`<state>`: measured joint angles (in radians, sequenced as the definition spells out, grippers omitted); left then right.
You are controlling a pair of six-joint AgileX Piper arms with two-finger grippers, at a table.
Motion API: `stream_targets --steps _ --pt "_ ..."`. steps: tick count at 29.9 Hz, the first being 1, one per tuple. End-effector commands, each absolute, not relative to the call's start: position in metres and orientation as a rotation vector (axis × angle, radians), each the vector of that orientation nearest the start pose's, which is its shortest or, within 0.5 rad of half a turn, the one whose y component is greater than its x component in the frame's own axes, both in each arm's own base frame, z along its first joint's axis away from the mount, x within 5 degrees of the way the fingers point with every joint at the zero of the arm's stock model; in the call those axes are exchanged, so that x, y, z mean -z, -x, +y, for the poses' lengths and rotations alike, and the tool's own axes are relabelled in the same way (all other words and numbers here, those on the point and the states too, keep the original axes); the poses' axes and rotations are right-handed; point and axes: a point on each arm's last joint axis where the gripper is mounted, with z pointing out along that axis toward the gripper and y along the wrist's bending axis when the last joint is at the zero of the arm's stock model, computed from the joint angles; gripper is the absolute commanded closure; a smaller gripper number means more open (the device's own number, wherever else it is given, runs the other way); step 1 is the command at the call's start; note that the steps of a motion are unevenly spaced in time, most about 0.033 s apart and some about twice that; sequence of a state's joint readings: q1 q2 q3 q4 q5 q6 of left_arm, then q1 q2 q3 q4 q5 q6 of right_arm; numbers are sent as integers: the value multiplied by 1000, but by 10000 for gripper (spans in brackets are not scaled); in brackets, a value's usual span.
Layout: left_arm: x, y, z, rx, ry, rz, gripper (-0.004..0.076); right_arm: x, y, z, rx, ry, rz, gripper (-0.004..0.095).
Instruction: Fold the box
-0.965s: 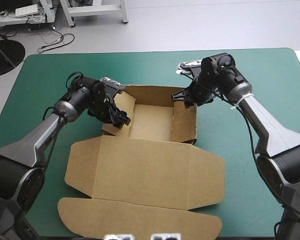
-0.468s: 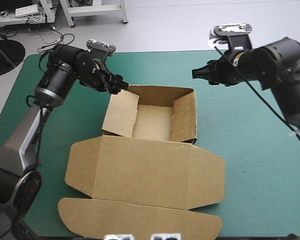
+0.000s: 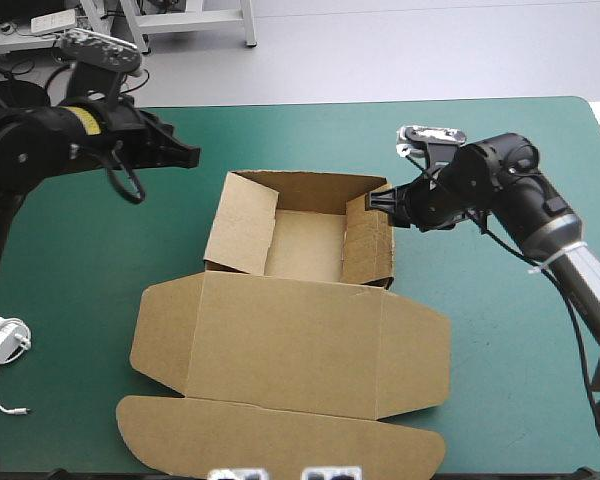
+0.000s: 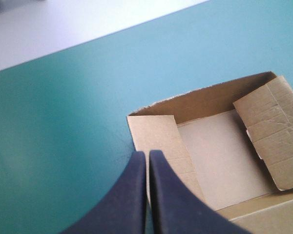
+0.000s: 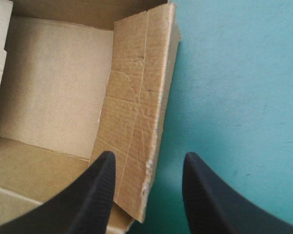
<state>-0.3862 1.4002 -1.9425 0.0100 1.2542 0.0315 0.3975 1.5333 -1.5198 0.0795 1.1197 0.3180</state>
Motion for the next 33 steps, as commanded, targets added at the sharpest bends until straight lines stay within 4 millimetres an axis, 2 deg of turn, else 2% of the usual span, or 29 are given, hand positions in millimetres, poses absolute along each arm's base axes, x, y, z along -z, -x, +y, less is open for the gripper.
stream_targets --steps 1,4,8,11,13,18,21,24,27,30,31,33 --pt "-535 -196 -75 139 -440 2110 734 -360 -306 140 -438 63 2599 494" --pt "-523 -180 -63 60 -430 2133 734 -339 -319 145 -419 59 2657 494" --pt "-493 -158 -51 11 -444 2188 734 -314 -333 152 -403 57 2717 513" --pt "-470 -140 -44 27 -426 2182 734 -296 -341 155 -379 100 2761 564" --pt "-454 -128 -39 44 -403 2171 734 -287 -345 158 -376 141 2783 635" --pt "-401 -91 -24 72 -356 2188 734 -279 -348 158 -330 198 2792 930" --pt "-361 -72 -17 88 -311 2243 734 -288 -352 148 -296 180 2783 927" --pt "-331 -55 -10 101 -278 2264 734 -305 -357 125 -242 132 2765 927" --pt "-313 -38 -3 121 -240 2248 734 -323 -360 87 -135 43 2734 927" --pt "-305 -27 2 132 -223 2229 734 -333 -358 35 -9 -60 2737 927" --pt "-304 -24 3 139 -210 2226 734 -334 -357 10 42 -113 2757 927" --pt "-303 -20 5 141 -204 2222 734 -334 -353 -24 99 -191 2785 927"
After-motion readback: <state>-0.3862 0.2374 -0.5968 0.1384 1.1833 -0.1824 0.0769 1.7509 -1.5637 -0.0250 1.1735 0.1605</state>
